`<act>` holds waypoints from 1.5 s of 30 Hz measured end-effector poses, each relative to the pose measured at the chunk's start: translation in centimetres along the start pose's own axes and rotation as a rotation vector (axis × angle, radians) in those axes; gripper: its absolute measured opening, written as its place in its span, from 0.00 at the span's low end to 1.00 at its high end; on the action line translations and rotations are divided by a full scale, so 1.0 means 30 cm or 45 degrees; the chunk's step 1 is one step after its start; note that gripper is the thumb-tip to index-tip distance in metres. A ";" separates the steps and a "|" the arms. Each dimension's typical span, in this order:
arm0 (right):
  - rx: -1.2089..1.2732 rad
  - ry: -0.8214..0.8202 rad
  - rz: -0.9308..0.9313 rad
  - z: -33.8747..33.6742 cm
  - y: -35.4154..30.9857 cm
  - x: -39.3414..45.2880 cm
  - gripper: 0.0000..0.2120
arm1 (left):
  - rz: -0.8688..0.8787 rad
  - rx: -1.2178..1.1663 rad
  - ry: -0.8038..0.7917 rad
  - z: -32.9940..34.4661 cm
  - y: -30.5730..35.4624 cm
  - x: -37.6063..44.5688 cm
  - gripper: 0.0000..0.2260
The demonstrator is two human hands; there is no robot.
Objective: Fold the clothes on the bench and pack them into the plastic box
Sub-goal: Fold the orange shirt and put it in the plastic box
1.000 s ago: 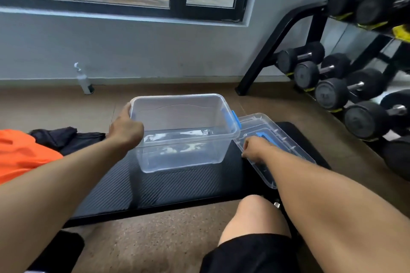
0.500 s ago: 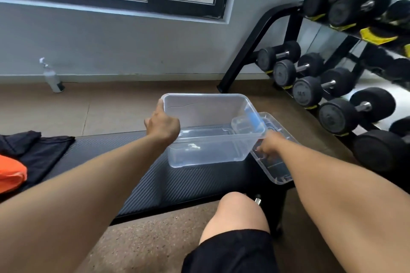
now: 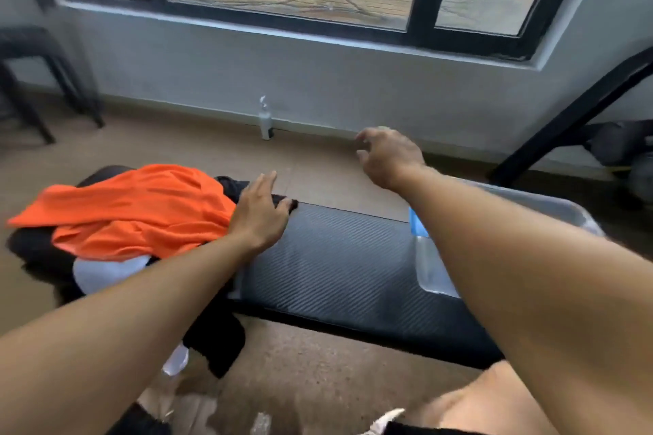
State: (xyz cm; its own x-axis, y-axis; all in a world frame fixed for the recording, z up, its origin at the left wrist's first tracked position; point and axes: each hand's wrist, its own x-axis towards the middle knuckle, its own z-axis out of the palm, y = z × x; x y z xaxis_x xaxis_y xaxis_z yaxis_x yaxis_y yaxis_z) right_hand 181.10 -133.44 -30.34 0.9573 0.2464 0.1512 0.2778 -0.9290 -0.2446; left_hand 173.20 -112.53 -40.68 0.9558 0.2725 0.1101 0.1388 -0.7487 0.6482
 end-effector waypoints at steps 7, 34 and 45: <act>0.229 -0.382 -0.503 0.472 -0.537 -0.063 0.23 | -0.298 0.248 0.061 -0.228 -0.439 -0.038 0.25; 1.520 -0.078 -0.011 0.012 -0.444 0.104 0.06 | 0.161 -1.275 -0.632 -0.327 0.020 -0.119 0.11; 0.655 -0.187 -0.086 0.197 -0.191 -0.013 0.07 | 0.305 0.151 -0.319 -0.116 -0.229 0.105 0.27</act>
State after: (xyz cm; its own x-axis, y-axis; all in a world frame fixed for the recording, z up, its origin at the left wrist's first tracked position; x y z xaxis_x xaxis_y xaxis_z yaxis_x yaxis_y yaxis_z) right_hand 179.61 -126.58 -34.65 0.9267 0.3715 0.0566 0.3077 -0.6635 -0.6820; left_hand 174.36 -104.42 -42.17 0.9967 -0.0643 0.0506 -0.0813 -0.8423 0.5328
